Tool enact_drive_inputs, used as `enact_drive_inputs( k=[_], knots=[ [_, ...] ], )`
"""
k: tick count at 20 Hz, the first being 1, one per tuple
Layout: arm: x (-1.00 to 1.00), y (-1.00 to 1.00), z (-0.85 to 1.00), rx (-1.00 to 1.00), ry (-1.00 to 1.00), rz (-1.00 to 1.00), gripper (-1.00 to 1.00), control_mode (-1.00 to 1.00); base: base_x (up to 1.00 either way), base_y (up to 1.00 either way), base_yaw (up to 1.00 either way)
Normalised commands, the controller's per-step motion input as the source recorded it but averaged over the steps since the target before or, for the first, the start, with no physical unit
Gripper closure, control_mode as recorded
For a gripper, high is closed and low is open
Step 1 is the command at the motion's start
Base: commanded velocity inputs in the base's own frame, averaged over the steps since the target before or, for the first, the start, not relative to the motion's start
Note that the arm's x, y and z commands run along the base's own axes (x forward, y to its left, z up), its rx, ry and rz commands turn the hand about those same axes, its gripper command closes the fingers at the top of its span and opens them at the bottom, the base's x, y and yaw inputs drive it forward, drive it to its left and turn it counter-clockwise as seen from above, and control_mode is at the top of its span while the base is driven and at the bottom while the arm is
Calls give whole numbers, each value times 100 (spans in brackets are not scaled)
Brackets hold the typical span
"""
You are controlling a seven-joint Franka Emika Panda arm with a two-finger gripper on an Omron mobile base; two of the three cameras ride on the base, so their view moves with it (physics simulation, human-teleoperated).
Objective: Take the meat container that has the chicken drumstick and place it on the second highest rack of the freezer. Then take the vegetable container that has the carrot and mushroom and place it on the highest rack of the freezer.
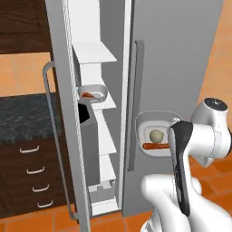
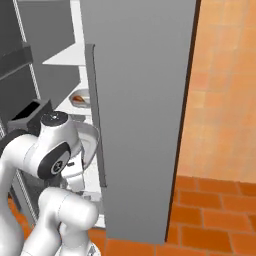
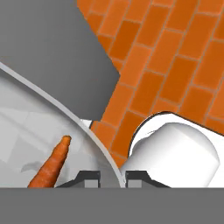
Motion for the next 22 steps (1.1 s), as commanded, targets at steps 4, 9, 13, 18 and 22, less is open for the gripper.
enact_drive_inputs(
  k=[4,9,13,18,22],
  knots=[
    [0,0,0,0,0,0,100,100,-1,3,55],
    [0,0,0,0,0,0,100,100,62,12,11],
    [0,0,0,0,0,0,100,100,61,48,4],
    [0,0,0,0,0,0,100,100,77,21,0],
    [13,24,50,-5,-17,0,100,-100,20,18,0]
  ],
)
